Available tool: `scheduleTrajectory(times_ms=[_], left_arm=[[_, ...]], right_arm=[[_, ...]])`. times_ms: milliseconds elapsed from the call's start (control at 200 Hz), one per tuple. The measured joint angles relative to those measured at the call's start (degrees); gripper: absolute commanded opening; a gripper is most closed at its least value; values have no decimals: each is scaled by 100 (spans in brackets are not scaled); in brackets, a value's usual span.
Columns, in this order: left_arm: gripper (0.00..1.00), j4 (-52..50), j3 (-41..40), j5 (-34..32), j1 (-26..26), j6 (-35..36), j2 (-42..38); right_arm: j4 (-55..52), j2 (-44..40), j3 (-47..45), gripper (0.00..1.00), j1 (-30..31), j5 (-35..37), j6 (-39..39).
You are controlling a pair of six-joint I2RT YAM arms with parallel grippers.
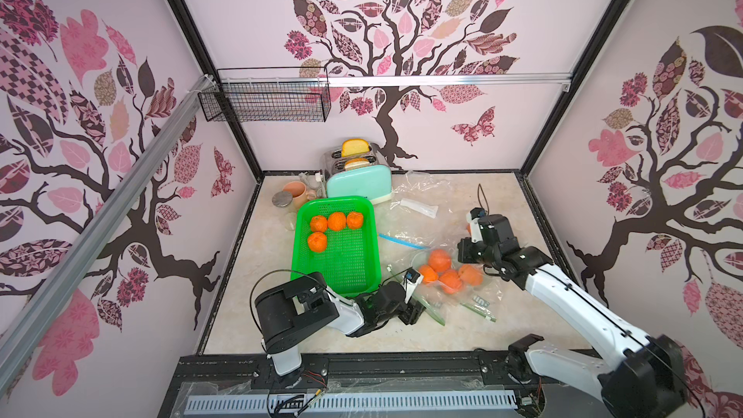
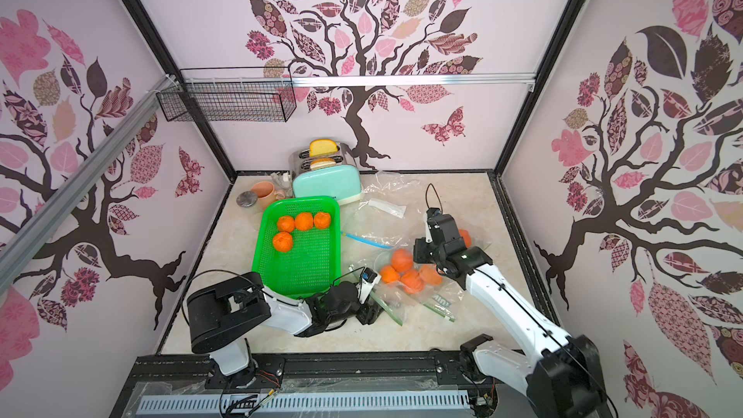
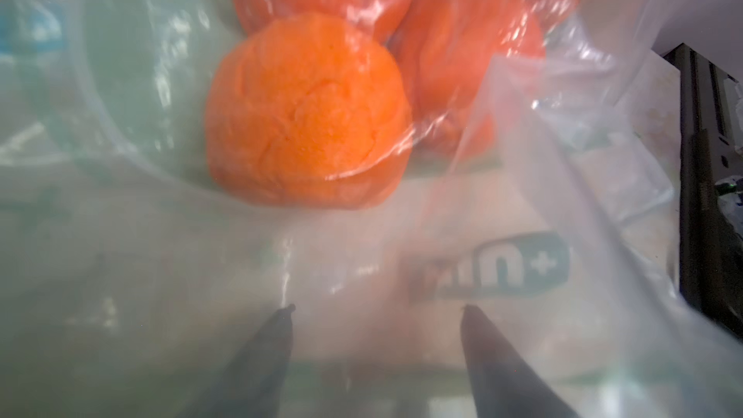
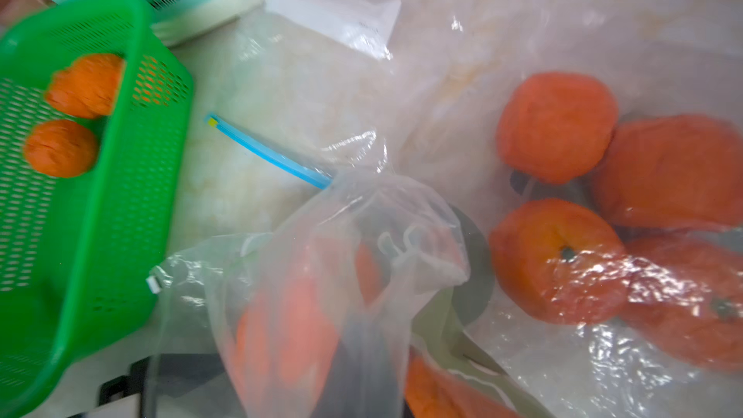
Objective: Open the zip-top bag and take out the orange
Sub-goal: Adjust the zipper food storage bag at the center of the board.
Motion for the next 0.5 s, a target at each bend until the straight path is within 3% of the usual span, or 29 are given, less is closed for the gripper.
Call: scheduleTrajectory(times_ms=[120, 255, 405, 500], left_arm=[[69, 105, 0, 0, 0, -22, 83], [69, 236, 2, -17, 2, -46, 157], [69, 313, 13, -31, 2, -46, 203], [68, 339, 68, -37, 2, -46, 262]], right_arm=[[98, -433, 48, 1, 0, -50, 87], [236, -236, -256, 8, 0, -66, 157], [243, 140, -621, 23, 0, -48, 262], [299, 297, -640, 38, -2, -44, 337]])
